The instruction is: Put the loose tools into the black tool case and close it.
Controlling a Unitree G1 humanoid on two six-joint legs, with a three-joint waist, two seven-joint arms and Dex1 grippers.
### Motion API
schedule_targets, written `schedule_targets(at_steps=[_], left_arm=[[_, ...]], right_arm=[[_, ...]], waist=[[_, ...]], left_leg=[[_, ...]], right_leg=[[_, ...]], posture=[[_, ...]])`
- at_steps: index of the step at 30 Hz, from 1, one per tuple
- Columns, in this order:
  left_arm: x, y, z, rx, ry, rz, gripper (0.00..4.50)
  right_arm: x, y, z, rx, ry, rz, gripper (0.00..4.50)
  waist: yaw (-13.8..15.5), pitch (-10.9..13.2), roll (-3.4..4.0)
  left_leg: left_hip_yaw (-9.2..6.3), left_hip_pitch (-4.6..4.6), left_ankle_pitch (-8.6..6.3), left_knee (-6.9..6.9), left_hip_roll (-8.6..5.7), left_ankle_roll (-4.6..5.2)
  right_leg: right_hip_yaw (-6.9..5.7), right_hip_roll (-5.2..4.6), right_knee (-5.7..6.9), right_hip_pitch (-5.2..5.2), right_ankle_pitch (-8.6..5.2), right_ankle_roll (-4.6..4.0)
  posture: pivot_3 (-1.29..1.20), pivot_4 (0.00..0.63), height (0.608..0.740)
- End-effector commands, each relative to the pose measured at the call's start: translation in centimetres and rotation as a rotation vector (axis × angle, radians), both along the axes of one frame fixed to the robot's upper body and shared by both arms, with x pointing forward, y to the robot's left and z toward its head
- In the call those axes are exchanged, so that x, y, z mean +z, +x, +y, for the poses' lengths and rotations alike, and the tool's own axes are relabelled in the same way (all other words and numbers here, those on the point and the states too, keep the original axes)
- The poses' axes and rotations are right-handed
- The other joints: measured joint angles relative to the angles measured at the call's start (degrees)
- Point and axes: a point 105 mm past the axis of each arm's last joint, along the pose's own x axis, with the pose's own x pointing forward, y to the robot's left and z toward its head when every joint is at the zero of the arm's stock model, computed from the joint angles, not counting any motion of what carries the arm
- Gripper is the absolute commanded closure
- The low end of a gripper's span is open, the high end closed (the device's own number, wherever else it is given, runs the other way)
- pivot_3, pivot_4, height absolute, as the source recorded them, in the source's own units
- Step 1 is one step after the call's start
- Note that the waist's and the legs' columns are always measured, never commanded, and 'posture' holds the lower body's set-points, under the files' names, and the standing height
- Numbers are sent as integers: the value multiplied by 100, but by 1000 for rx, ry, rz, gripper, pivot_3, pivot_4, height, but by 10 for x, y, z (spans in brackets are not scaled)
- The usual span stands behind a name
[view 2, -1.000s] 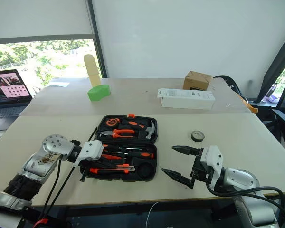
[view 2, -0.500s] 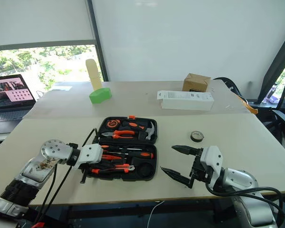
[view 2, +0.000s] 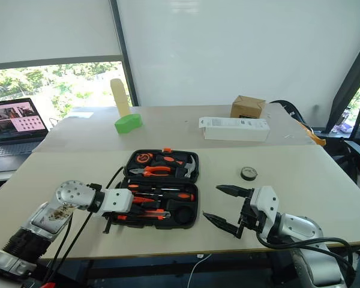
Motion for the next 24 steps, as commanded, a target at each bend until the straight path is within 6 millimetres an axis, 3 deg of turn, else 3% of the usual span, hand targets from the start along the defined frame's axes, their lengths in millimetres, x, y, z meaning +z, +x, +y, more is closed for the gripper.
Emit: schedule_targets(at_steps=[1, 3, 6, 9, 15, 18, 20, 24], left_arm=[[23, 2, 8, 52, -177, 50, 4442], [45, 4, 19, 93, -306, 46, 4442], [60, 0, 41, 153, -430, 73, 4442], [67, -2, 68, 265, -506, 62, 3847], [49, -45, 102, 233, -414, 71, 1677], [48, -50, 112, 285, -455, 64, 588], [49, -49, 113, 300, -469, 47, 115], [48, -53, 107, 292, -513, 74, 115]], right_arm=[[13, -4, -9, -21, 4, -63, 0], [13, -8, -18, -53, -4, -65, 0], [13, -14, -35, -119, 22, -44, 0], [4, -24, -55, -188, 9, -8, 0], [-23, -53, -98, -378, -71, 47, 0], [-32, -59, -117, -475, -112, 56, 0], [-29, -54, -121, -502, -130, 47, 0], [-8, -19, -111, -468, -150, 64, 0]], waist=[[-13, 7, -9], [-12, 15, -19], [-1, 20, -29], [2, 20, -29], [-3, 23, -32], [24, 25, -34], [29, 26, -37], [-40, 27, -35]], left_leg=[[0, -3, -1, 0, 3, 2], [0, -20, -3, -1, 4, 5], [-1, -106, 0, 9, 1, 0], [-1, -106, -3, 3, -3, 4], [2, -103, -23, -2, -6, 25], [2, -101, -30, -2, -1, 16], [1, -100, -29, 1, 0, 13], [5, -89, -22, 2, 1, 1]], right_leg=[[0, 2, 0, -3, -1, -3], [0, 4, 2, -23, -3, -7], [-1, 2, 15, -116, 1, -12], [-1, -3, 10, -113, 0, -11], [0, -12, -38, -96, -8, 2], [-1, -14, -47, -88, -3, 7], [-3, -17, -49, -85, 1, 8], [7, -15, -52, -79, 12, 5]], posture=[[0, 150, 740], [0, 150, 740], [0, 150, 740], [0, 150, 740], [0, 150, 740], [0, 150, 740], [0, 150, 740], [0, 150, 740]])
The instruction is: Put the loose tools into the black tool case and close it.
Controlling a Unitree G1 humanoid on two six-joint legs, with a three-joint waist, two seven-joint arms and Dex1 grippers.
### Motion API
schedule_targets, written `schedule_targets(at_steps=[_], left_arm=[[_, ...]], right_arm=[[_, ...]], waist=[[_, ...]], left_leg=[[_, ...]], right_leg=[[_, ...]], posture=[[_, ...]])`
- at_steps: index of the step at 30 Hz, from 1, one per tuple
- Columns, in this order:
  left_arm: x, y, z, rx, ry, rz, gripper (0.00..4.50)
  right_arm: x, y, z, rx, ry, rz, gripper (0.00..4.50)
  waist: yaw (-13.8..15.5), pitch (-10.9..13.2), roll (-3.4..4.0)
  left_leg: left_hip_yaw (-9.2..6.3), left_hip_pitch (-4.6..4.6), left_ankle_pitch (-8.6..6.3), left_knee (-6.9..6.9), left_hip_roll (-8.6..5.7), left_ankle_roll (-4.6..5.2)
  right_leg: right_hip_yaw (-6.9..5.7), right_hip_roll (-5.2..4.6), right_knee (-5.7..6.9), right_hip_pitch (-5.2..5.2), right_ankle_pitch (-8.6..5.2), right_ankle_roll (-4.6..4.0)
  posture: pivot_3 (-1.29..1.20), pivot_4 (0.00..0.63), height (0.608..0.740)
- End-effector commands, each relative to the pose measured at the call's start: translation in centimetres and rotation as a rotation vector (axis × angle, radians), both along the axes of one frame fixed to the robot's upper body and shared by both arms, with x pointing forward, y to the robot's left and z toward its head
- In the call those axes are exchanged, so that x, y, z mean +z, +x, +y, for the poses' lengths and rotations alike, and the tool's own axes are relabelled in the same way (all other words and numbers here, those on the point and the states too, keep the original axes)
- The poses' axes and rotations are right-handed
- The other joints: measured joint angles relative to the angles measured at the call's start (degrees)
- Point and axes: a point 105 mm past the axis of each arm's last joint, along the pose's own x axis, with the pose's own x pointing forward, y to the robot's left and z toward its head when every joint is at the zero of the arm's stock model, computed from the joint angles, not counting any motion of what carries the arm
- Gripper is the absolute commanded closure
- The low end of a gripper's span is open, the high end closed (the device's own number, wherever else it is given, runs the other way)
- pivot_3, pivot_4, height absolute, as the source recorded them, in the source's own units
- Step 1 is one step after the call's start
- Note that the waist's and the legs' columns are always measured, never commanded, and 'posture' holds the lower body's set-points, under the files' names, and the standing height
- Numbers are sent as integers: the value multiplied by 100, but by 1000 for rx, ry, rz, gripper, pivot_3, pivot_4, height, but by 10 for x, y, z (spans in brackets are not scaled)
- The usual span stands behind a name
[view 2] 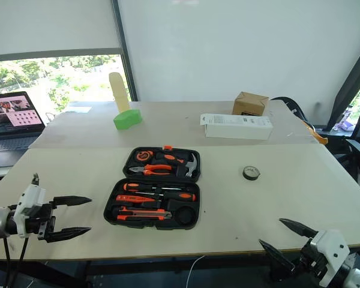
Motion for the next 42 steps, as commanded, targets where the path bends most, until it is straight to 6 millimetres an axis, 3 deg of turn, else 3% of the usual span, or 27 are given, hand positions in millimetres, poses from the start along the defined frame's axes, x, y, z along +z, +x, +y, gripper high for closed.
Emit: schedule_targets(at_steps=[1, 6, 12, 16, 24, 28, 38, 40, 42], left_arm=[[11, -3, -11, -37, -51, -49, 115], [11, 2, -26, -57, -91, -58, 115], [14, 5, -44, -83, -106, -81, 115], [13, 4, -49, -86, -114, -80, 115], [9, 2, -54, -95, -113, -71, 115], [9, 3, -56, -105, -112, -69, 0], [8, 4, -63, -135, -118, -72, 0], [8, 3, -64, -138, -121, -73, 0], [8, 3, -63, -138, -121, -72, 0]], right_arm=[[33, 41, 13, 67, -67, 4, 0], [43, 107, 24, 108, -196, 187, 0], [30, 151, 10, 62, -381, 326, 0], [26, 172, 9, 68, -464, 312, 0], [19, 190, 21, 111, -470, 328, 0], [15, 196, 26, 127, -483, 331, 1046], [20, 201, 35, 167, -465, 252, 4469], [34, 195, 50, 275, -435, 187, 4469], [57, 173, 84, 507, -362, 118, 4469]], waist=[[-76, 1, 1], [-150, 5, -5], [-21, 7, -7], [-34, 7, -8], [-150, 7, -8], [-161, 7, -8], [-179, 7, -8], [-178, 7, -8], [-175, 7, -7]], left_leg=[[16, 3, 0, 0, 2, 0], [33, 6, 2, -3, 16, -1], [27, -34, 1, -25, 5, 1], [49, -116, 23, -19, -13, -37], [69, -112, 17, -14, -8, -27], [75, -101, 18, -10, -6, -28], [89, -75, 18, -9, -3, -28], [90, -76, 19, -9, -4, -30], [89, -81, 19, -9, -2, -30]], right_leg=[[15, 3, 5, -8, 7, -5], [29, 27, 8, -19, 14, -17], [11, 17, -6, -53, 11, -18], [17, 0, -7, -118, 28, 10], [18, -2, -17, -113, 32, 18], [25, 0, -14, -109, 33, 18], [48, 1, -1, -105, 36, 13], [50, 0, 0, -107, 36, 13], [49, 2, 0, -112, 36, 13]], posture=[[0, 150, 740], [0, 150, 740], [0, 150, 740], [0, 150, 740], [0, 150, 740], [0, 150, 740], [0, 150, 740], [0, 150, 740], [0, 150, 740]])
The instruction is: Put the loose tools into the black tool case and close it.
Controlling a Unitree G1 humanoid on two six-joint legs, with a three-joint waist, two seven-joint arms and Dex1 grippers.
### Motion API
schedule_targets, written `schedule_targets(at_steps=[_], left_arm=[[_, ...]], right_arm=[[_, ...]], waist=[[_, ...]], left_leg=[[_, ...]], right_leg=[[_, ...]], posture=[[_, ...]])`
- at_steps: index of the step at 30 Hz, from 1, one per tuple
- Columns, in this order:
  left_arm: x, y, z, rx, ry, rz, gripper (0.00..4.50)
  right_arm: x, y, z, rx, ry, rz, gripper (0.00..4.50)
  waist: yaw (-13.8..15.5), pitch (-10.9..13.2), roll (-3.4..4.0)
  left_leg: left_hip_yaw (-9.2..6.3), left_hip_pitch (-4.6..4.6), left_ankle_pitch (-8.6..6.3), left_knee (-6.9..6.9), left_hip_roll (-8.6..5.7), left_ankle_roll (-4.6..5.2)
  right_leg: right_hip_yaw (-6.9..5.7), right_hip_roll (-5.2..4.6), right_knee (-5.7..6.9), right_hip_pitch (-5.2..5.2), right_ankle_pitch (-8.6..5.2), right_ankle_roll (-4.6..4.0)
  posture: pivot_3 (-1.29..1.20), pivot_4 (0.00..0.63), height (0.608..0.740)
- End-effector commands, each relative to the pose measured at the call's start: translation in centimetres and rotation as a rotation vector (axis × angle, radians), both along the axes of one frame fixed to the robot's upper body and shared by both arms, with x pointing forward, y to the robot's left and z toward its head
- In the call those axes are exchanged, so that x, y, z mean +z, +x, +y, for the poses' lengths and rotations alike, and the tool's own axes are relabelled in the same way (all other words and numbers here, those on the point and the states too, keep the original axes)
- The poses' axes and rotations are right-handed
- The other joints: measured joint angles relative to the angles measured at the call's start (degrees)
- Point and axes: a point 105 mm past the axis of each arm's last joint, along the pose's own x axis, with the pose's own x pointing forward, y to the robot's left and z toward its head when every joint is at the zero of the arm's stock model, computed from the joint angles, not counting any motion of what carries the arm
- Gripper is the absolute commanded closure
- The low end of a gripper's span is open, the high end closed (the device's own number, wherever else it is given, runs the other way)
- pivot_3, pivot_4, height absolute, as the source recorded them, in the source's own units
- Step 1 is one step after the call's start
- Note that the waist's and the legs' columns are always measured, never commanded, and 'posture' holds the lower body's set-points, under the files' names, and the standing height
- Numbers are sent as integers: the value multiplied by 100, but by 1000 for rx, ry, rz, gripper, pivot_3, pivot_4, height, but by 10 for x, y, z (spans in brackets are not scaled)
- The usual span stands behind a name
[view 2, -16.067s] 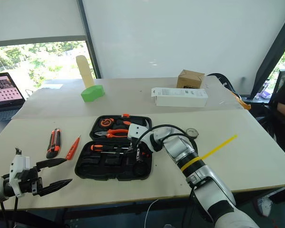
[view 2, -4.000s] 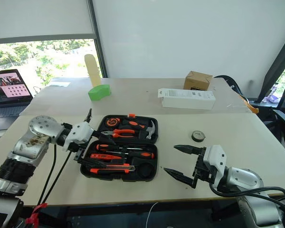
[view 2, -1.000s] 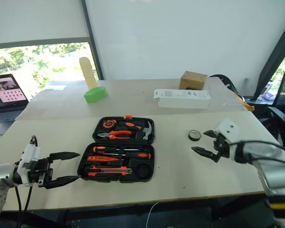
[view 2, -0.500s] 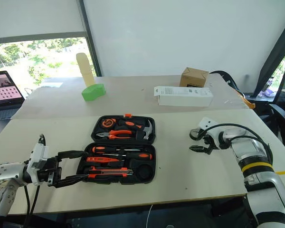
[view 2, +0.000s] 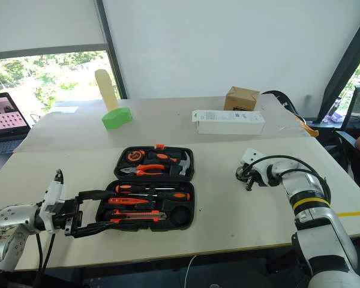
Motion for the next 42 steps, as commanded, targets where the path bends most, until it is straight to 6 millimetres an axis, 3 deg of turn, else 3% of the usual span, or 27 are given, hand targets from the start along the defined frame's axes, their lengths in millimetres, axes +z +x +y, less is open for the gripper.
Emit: schedule_targets(at_steps=[1, 5, 7, 9, 18, 24, 29, 33, 37, 39, 42], left_arm=[[6, -2, -3, -25, 0, -35, 0], [4, -3, -1, -24, 5, -29, 0], [1, -3, -1, -24, 8, -26, 0], [-2, -4, -2, -26, 12, -22, 0], [-3, -10, 1, -16, 30, -9, 0], [-2, -14, 3, -6, 36, -2, 0], [-2, -12, 4, 2, 39, -6, 0], [-3, -11, 5, 14, 49, -2, 0], [-1, -9, 10, 43, 52, -3, 0], [-1, -7, 14, 64, 57, -5, 0], [-1, -2, 23, 110, 55, -15, 0]], right_arm=[[56, -35, 58, 385, 184, -64, 4469], [72, -81, 112, 582, 298, 19, 4469], [62, -100, 137, 617, 299, 59, 4469], [49, -105, 151, 604, 268, 63, 4469], [1, -129, 163, 625, 142, 197, 4469], [-11, -128, 158, 615, 87, 202, 4469], [-21, -108, 151, 564, 7, 148, 4469], [-10, -115, 155, 609, 40, 187, 3120], [29, -130, 161, 711, 192, 172, 1765], [47, -139, 156, 760, 287, 185, 1177], [57, -142, 139, 761, 378, 196, 62]], waist=[[7, 1, 1], [-7, 1, 2], [24, 0, 0], [41, 0, -1], [93, 1, -3], [62, 1, -4], [56, 0, -5], [73, 1, -7], [122, 2, -8], [114, 2, -8], [113, 2, -8]], left_leg=[[-1, -5, 0, 0, 4, 0], [-1, -15, -2, 1, 10, 3], [-5, -14, -18, 2, 10, 31], [-11, -13, -24, 9, 7, 40], [-12, -11, -26, 31, -19, 44], [-12, 3, -23, 29, -14, 38], [-13, 8, -23, 30, -16, 39], [-12, 22, -23, 30, -15, 40], [-15, 17, -24, 30, -15, 41], [-15, 3, -24, 29, -12, 42], [-17, 0, -27, 28, -9, 46]], right_leg=[[-1, 3, 5, -3, 0, 0], [1, 8, 33, -20, 0, 0], [-3, 6, 41, -20, 0, 0], [-7, 1, 43, -17, -1, -1], [-23, -24, 52, -8, 0, 2], [-23, -13, 51, -1, -1, -1], [-22, -14, 49, 7, -1, 0], [-21, -15, 41, 15, -2, -1], [-24, -15, 45, 9, -3, -2], [-24, -13, 54, -1, -2, -2], [-29, -11, 52, 2, -2, -2]], posture=[[0, 150, 740], [0, 150, 740], [0, 150, 740], [0, 150, 740], [0, 150, 740], [0, 150, 740], [0, 150, 740], [0, 150, 740], [0, 150, 740], [0, 150, 740], [0, 150, 740]])
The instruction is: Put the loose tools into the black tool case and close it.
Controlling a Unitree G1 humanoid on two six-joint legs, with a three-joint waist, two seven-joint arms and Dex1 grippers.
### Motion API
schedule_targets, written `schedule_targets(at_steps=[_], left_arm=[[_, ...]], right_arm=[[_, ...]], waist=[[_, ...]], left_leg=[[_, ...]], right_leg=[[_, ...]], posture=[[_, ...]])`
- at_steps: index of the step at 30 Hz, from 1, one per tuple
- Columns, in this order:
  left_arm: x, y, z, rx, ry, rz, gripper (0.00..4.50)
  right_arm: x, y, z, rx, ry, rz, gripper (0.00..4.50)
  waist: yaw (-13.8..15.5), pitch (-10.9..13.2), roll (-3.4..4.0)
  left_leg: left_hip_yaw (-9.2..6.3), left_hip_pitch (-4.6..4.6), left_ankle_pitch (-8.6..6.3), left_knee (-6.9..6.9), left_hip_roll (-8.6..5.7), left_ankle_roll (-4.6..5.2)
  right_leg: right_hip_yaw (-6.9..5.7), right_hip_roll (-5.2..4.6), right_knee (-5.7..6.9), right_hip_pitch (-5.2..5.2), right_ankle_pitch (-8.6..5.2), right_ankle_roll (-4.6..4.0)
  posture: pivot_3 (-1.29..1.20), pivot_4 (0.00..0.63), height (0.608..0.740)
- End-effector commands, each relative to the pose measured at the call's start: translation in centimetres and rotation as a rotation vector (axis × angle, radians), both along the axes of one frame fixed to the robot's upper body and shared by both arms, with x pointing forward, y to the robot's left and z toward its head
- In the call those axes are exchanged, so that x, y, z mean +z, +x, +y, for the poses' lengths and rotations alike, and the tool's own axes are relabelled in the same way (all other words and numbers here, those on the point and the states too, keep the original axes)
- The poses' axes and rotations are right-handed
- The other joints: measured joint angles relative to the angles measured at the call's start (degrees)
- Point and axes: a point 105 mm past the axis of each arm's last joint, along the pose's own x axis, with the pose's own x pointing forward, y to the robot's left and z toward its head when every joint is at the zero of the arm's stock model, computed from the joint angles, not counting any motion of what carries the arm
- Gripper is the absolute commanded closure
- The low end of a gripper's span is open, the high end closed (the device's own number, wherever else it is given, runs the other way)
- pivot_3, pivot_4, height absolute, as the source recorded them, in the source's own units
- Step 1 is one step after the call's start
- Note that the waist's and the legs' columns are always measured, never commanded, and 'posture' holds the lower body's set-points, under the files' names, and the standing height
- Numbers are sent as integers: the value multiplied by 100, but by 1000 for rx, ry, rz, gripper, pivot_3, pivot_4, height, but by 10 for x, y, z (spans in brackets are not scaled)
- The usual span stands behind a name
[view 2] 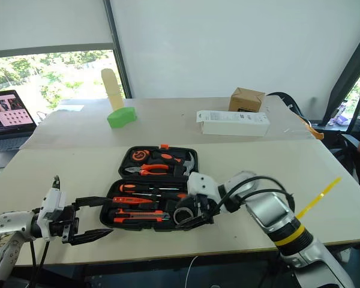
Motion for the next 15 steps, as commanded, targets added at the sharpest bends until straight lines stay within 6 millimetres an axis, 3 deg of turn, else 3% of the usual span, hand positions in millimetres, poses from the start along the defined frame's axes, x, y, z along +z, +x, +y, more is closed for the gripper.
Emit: schedule_targets(at_steps=[1, 4, 8, 9, 12, 15], left_arm=[[10, 7, 15, 75, 13, -47, 0], [8, 17, 30, 173, 39, -64, 0], [-1, 38, 64, 391, 102, -44, 0], [-5, 41, 71, 438, 127, -40, 496], [-10, 51, 81, 540, 156, -58, 1533], [-19, 56, 65, 542, 162, -20, 2611]], right_arm=[[17, -3, -20, -12, 109, 2, 62], [15, 12, -40, -158, 198, -43, 62], [-17, 30, -70, -353, 126, -138, 62], [-24, 33, -75, -386, 107, -181, 572], [-35, 45, -80, -469, 102, -298, 1481], [-47, 59, -77, -540, 85, -378, 2472]], waist=[[4, 1, -2], [12, 2, -6], [14, 3, -7], [10, 3, -7], [-20, 4, -9], [-58, 4, -9]], left_leg=[[-3, 0, -2, 0, 0, 3], [1, -1, -3, 0, 0, 6], [4, 3, -1, -1, -4, 2], [6, 5, 0, -2, -4, 0], [13, 15, 2, -4, -3, -3], [15, 16, 7, -4, -3, -11]], right_leg=[[-5, -1, -2, 3, 0, 0], [-8, -4, -7, 4, 0, 0], [-9, -5, -8, 4, 0, 0], [-8, -5, -5, 4, 0, 0], [-4, -4, -1, 4, 0, 0], [1, -4, 5, 2, 0, 0]], posture=[[0, 150, 740], [0, 150, 740], [0, 150, 740], [0, 150, 740], [0, 150, 740], [0, 150, 740]])
